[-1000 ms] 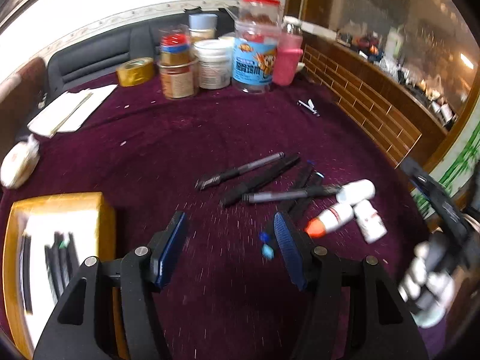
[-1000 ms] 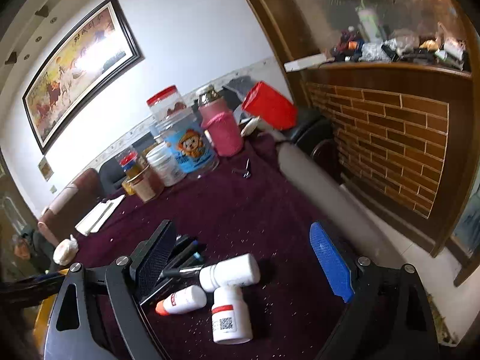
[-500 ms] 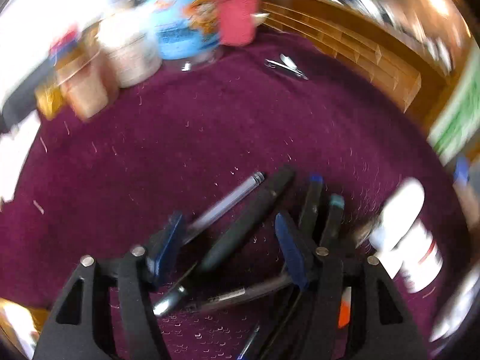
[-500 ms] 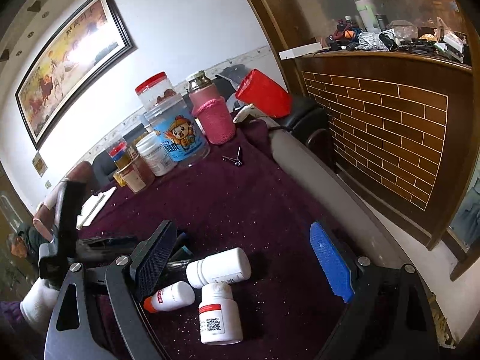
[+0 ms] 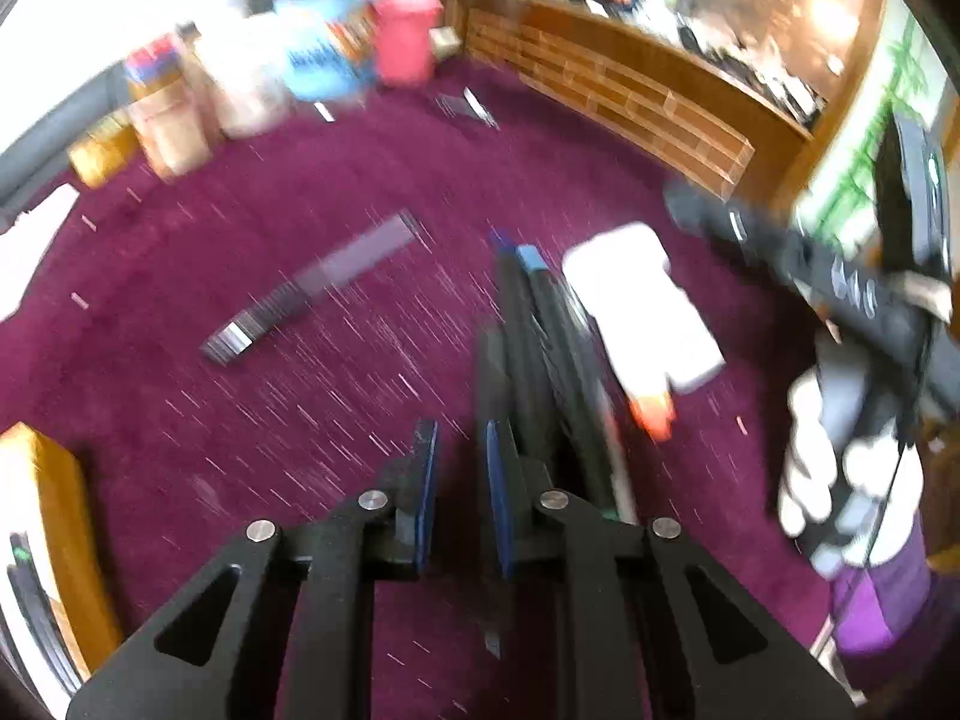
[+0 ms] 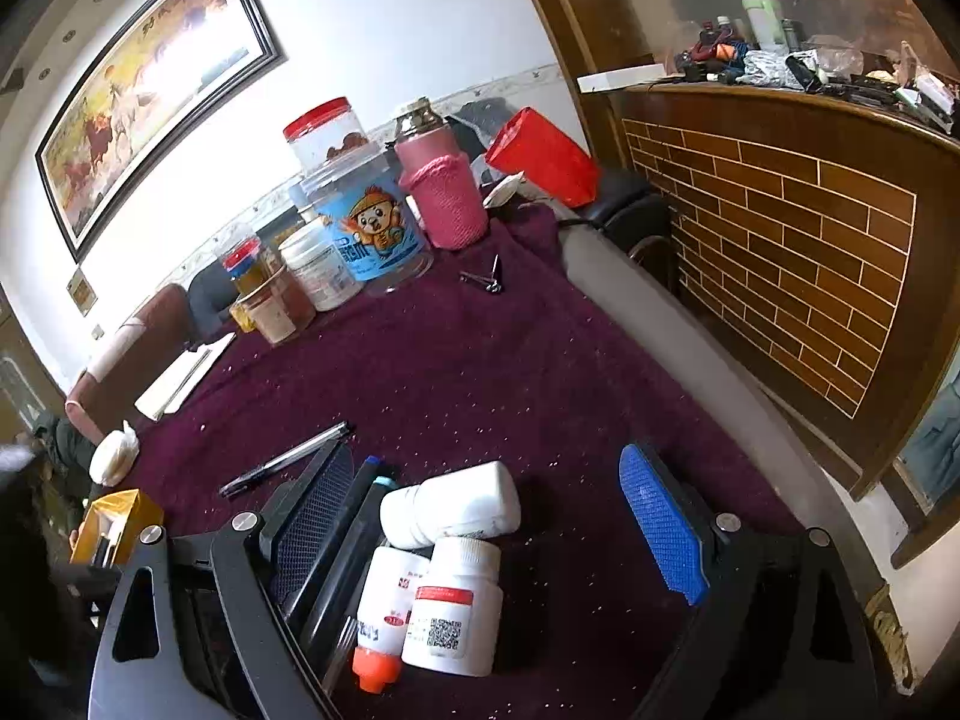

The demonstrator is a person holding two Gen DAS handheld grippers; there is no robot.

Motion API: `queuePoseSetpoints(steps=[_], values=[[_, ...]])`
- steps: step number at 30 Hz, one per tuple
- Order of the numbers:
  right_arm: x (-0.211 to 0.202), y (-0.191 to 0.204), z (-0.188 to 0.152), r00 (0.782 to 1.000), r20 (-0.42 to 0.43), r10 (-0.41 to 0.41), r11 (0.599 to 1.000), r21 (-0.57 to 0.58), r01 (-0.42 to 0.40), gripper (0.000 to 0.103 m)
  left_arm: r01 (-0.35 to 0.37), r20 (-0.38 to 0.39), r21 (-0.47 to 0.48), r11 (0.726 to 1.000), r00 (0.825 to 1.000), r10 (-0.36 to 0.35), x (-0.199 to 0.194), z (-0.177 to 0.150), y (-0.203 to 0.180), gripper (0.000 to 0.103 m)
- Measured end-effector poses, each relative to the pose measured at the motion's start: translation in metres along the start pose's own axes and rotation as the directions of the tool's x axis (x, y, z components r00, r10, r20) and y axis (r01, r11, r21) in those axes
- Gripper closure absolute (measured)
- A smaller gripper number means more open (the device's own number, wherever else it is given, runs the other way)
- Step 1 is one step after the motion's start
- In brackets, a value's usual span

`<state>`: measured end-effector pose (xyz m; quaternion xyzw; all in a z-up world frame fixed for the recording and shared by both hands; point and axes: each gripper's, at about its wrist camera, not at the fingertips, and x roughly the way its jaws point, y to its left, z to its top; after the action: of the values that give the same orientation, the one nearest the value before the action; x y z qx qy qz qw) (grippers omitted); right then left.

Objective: Organize rigid objects
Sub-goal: 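Close the left tool on the clear ballpoint pen and lift it, then carry the clear pen to the tray with the left tool while the right tool grasps a black marker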

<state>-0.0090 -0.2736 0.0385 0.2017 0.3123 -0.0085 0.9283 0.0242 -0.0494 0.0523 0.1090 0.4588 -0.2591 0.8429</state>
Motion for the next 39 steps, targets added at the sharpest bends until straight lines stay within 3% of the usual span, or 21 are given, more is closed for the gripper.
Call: queuePoseSetpoints(steps=[3, 5, 8, 9, 10, 11, 12, 13, 14, 15, 17, 20, 24, 27, 29, 31, 32, 33, 39], values=[[-0.001, -0.001, -0.001, 1.000, 0.004, -0.011, 1.000, -0.001, 0.011, 0.015, -0.065, 0.023, 0.022, 0.998, 0.998, 0.064, 0.010, 0.021, 0.011, 0.085], [0.000, -0.002, -0.001, 1.000, 0.004, -0.020, 1.000, 0.003, 0.020, 0.015, -0.115, 0.015, 0.068, 0.991, 0.993, 0.114, 0.032, 0.039, 0.020, 0.075], [0.002, -0.004, 0.000, 0.999, 0.002, -0.032, 0.999, 0.007, 0.032, 0.015, -0.159, -0.026, 0.129, 0.979, 0.986, 0.163, 0.064, 0.050, 0.028, 0.075], [0.003, -0.005, 0.000, 0.999, 0.000, -0.037, 0.999, 0.007, 0.037, 0.015, -0.168, -0.029, 0.139, 0.976, 0.984, 0.173, 0.072, 0.052, 0.031, 0.069], [0.004, -0.005, 0.001, 0.999, -0.001, -0.041, 0.999, 0.007, 0.041, 0.015, -0.181, -0.005, 0.152, 0.972, 0.983, 0.184, 0.077, 0.054, 0.031, 0.052], [0.005, -0.006, 0.001, 0.999, -0.006, -0.047, 0.999, 0.006, 0.047, 0.015, -0.168, -0.015, 0.151, 0.974, 0.985, 0.172, 0.081, 0.055, 0.031, 0.051], [0.007, -0.006, 0.001, 0.999, -0.012, -0.049, 0.999, 0.006, 0.049, 0.015, -0.159, -0.018, 0.140, 0.977, 0.986, 0.163, 0.082, 0.057, 0.031, 0.052], [0.008, -0.006, 0.001, 0.999, -0.017, -0.051, 0.999, 0.005, 0.051, 0.015, -0.147, -0.039, 0.126, 0.981, 0.988, 0.153, 0.081, 0.057, 0.031, 0.059], [0.009, -0.005, 0.000, 0.998, -0.021, -0.054, 0.999, 0.002, 0.054, 0.015, -0.111, -0.061, 0.122, 0.986, 0.991, 0.119, 0.079, 0.056, 0.030, 0.084], [0.010, -0.005, 0.000, 0.998, -0.024, -0.055, 0.998, 0.001, 0.055, 0.015, -0.065, -0.083, 0.122, 0.990, 0.994, 0.075, 0.077, 0.054, 0.030, 0.089], [0.011, -0.005, 0.000, 0.998, -0.029, -0.055, 0.998, -0.001, 0.055, 0.016, -0.057, -0.111, 0.156, 0.986, 0.991, 0.075, 0.069, 0.043, 0.024, 0.096], [0.012, -0.005, -0.001, 0.998, -0.035, -0.059, 0.998, -0.003, 0.059, 0.015, -0.024, -0.141, 0.149, 0.989, 0.989, 0.045, 0.051, 0.020, 0.020, 0.097], [0.012, -0.006, -0.001, 0.998, -0.035, -0.060, 0.998, 0.001, 0.060, 0.015, -0.036, -0.124, 0.121, 0.992, 0.991, 0.051, 0.025, -0.018, 0.009, 0.097], [0.013, -0.003, -0.001, 0.997, -0.036, -0.069, 0.998, -0.010, 0.068, 0.015, -0.072, -0.055, 0.096, 0.993, 0.995, 0.078, 0.023, -0.026, 0.005, 0.095], [0.012, -0.002, -0.002, 0.996, -0.032, -0.081, 0.997, -0.020, 0.080, 0.015, -0.107, 0.020, 0.091, 0.990, 0.994, 0.105, 0.026, -0.028, 0.005, 0.088], [0.012, -0.002, -0.003, 0.995, -0.028, -0.094, 0.995, -0.023, 0.094, 0.016, -0.110, 0.032, 0.098, 0.989, 0.994, 0.107, 0.025, -0.029, 0.005, 0.089], [0.012, -0.003, -0.003, 0.994, -0.023, -0.103, 0.995, -0.022, 0.102, 0.015, -0.085, 0.015, 0.067, 0.994, 0.996, 0.084, 0.022, -0.029, 0.008, 0.097], [0.012, -0.004, -0.003, 0.994, -0.021, -0.108, 0.994, -0.020, 0.107, 0.015, -0.056, 0.001, 0.034, 0.998, 0.998, 0.056, 0.018, -0.032, 0.011, 0.097], [0.010, -0.005, -0.002, 0.992, -0.006, -0.127, 0.992, -0.015, 0.127, 0.016, 0.040, 0.134, -0.081, 0.996, 0.991, -0.029, -0.040, -0.060, 0.030, 0.097]])
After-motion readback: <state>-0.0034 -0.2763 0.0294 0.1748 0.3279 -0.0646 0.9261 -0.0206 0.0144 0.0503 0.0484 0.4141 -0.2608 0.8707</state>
